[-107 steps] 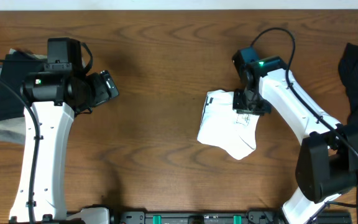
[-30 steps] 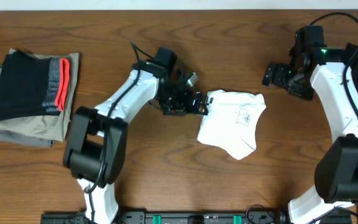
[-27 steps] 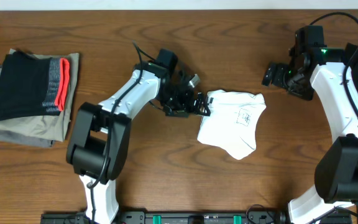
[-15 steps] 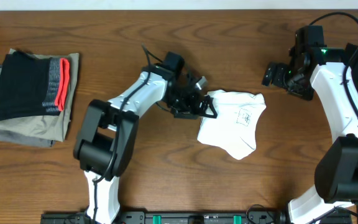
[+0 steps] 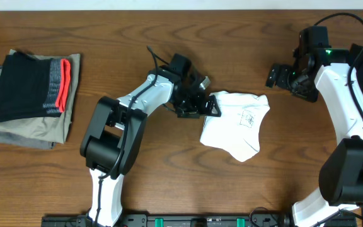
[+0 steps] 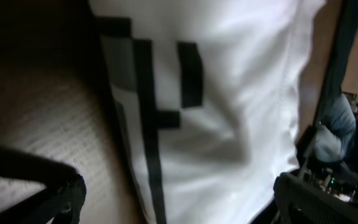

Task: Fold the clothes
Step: 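Move the left gripper to the bundle's left side and grasp it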

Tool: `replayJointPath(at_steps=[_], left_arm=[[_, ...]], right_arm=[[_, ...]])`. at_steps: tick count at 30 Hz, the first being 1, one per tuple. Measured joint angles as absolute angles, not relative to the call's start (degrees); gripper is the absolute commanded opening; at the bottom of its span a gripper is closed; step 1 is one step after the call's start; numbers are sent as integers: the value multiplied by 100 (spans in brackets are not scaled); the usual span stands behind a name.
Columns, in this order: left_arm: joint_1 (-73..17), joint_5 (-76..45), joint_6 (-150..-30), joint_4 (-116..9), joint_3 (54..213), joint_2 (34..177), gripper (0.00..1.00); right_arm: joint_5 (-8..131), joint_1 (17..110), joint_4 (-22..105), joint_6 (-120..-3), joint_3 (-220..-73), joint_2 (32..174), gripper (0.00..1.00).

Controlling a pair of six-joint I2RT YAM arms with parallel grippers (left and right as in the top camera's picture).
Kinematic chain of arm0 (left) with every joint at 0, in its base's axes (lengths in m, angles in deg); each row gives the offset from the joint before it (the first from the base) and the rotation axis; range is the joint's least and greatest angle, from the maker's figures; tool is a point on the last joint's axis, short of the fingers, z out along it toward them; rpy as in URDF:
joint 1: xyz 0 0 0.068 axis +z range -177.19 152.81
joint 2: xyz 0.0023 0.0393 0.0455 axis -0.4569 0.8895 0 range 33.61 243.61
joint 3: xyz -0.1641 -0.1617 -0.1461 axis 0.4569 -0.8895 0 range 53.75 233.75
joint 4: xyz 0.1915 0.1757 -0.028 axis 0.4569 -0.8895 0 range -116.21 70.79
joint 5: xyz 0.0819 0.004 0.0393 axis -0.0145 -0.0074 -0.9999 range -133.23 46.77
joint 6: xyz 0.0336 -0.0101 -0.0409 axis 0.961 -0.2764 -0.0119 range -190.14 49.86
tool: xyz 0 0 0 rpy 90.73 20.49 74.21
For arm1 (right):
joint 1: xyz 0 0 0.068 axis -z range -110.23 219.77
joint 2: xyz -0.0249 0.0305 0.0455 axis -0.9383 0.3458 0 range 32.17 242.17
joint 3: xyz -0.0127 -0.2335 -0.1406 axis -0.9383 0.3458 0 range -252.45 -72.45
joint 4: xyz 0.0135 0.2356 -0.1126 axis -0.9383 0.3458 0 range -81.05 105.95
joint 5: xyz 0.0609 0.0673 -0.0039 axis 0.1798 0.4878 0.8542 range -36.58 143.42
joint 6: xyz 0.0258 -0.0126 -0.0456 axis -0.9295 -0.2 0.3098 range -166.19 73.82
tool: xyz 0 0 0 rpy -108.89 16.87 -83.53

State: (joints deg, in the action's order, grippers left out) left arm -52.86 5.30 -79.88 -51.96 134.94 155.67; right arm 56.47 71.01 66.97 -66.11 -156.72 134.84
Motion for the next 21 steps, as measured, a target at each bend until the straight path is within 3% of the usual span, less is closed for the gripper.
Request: replayJointPath(at_steps=[14,18,21], left_arm=[[-5625,899,-8379,-4740,13551,15759,99],[-5911,707,-8576,-4630,13599,15770,94],[-6040,438,-8882,-4562,13636,15772,75]], right_arm=[[5647,7101,6719,-6606,-15672,13484,99],[5647,7101,6721,-6609,-15672,13484,99],[5647,7101,6721,-6606,-15674,13484,99]])
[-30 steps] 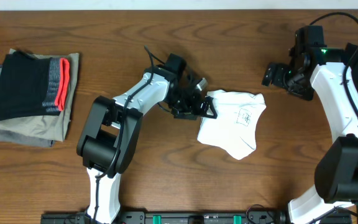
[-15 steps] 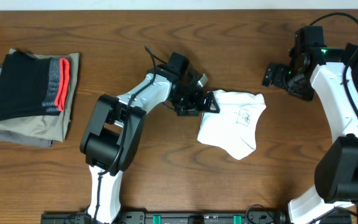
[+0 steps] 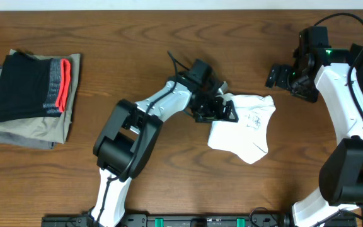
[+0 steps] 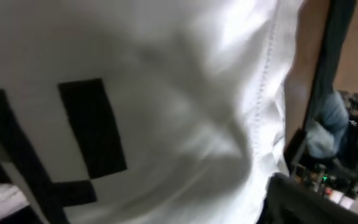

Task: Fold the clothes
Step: 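Move the left gripper to the bundle's left side and grasp it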

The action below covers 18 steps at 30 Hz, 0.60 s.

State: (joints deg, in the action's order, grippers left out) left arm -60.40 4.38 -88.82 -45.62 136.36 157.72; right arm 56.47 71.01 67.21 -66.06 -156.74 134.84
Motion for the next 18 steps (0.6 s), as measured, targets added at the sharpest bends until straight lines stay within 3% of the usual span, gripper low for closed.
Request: replayJointPath(at_steps=[2,5,18], left_arm=[[-6066,283,-9018,-4536,13638,15798,51],[-6055,69,-9090,-4495,13632,15892,26],[-6036,3,-9131,-4451,13630,15930,14]], right_arm=[[5647,7101,6723,-6604,-15672,13484,99],[5647,7101,6754,-6589,-15672,13484,99],[5647,7101,6765,-6556,-15674,13484,99]])
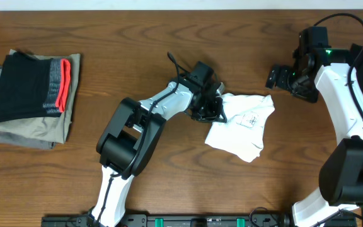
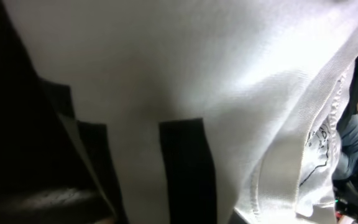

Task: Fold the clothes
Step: 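Move the left gripper to the bundle's left side and grasp it, then carry the bundle leftward with the left gripper onto the clothes stack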

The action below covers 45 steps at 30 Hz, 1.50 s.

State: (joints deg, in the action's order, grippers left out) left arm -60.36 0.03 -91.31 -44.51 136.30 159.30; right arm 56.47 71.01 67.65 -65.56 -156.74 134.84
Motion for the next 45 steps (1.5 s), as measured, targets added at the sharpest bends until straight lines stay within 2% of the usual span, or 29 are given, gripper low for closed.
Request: replayJointPath(at_steps=[8,17,26,35,45], left_arm=[[-5751,-458,-8720,-4733,13673,15774,11],[-4508,-1378,-8001,-5072,13673,15436,10],[-3439,-1588,-6961,-5015,13673,15423,9],[-2593,-2060,-6550,-5046,13783,15388,8],[-1872,-2274,-6329,-5821,14504,15263,8]], right_arm=[[5647,7101,6765,-6539,-15674,13484,99],[5647,7101,6765,-6521,-15672,13484,99],[5647,7101,6800,-6521,-15674,13484,99],[5647,7101,6865,-6521,-15672,13484,99],[5647,7101,6986,-6501,-15674,13484,99]])
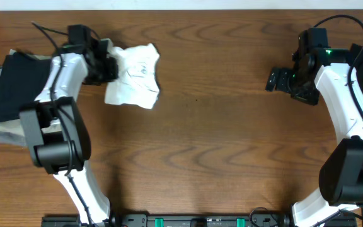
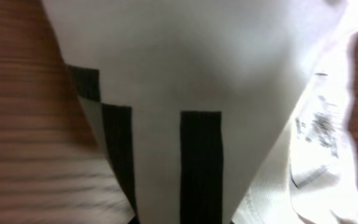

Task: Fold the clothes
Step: 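Carry the bundle leftward with the left gripper onto the clothes stack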

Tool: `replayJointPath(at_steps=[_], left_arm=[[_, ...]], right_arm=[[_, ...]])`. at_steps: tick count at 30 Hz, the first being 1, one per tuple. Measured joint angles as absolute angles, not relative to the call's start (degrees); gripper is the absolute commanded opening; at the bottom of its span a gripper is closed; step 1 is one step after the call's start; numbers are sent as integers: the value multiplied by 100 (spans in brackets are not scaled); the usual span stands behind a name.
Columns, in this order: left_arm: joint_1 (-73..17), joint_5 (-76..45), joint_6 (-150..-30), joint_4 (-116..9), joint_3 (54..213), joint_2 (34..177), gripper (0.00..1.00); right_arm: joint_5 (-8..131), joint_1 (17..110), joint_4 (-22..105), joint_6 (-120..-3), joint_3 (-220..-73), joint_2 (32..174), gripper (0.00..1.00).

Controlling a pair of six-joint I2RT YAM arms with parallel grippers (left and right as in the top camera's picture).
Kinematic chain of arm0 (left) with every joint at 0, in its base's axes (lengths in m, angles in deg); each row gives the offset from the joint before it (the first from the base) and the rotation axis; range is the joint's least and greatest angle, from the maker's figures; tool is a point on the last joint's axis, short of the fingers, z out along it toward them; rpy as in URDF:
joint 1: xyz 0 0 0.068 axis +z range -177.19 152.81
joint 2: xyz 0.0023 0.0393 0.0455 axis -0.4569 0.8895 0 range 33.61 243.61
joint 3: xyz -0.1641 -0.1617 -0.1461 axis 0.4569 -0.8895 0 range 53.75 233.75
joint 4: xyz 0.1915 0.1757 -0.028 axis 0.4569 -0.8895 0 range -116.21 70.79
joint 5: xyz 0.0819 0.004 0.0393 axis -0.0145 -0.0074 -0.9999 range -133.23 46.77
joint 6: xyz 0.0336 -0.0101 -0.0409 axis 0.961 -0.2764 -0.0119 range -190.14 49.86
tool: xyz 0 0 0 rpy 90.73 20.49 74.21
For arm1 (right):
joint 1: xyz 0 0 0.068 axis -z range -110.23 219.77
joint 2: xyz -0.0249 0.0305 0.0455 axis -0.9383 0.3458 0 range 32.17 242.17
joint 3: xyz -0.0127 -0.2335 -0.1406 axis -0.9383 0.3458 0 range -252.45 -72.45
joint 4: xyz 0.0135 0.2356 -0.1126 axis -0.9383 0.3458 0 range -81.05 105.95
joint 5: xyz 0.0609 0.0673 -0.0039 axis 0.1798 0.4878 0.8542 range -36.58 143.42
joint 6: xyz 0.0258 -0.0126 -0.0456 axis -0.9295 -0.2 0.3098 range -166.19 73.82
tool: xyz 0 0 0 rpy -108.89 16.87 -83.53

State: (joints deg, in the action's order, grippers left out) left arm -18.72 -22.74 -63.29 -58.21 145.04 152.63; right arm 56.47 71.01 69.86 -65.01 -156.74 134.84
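Note:
A crumpled white garment (image 1: 134, 75) with a small printed label hangs from my left gripper (image 1: 108, 65), which is shut on its left edge at the table's far left. The left wrist view is filled by the same white cloth (image 2: 185, 62) with black block print, and the fingers are hidden behind it. To the left lies a stack of folded clothes (image 1: 14, 94), black on grey, partly covered by my left arm. My right gripper (image 1: 274, 79) hovers open at the far right, well away from any cloth.
Brown wooden table (image 1: 200, 145) runs across the view. My right arm's white links (image 1: 342, 107) stand along the right edge. A dark rail (image 1: 188, 221) borders the table's front.
My left gripper, still shut on the white garment, has gone from the table's middle to the far left beside the folded stack, taking the garment with it. The right arm is where it was.
My left gripper was at the left edge of the white garment in mid-table. Then both sat slightly further right, the cloth bunched. It stayed gripped there, and now hangs crumpled next to the folded stack at the left. The right gripper kept still throughout.

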Motion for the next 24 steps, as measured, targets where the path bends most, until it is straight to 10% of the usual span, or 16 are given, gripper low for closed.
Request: replayJointPath(at_steps=[24], left_arm=[[150,-2563,-6224,-5970,14639,13737,8]], right_arm=[[5647,7101,7156,-6499,-15672,13484,99]])
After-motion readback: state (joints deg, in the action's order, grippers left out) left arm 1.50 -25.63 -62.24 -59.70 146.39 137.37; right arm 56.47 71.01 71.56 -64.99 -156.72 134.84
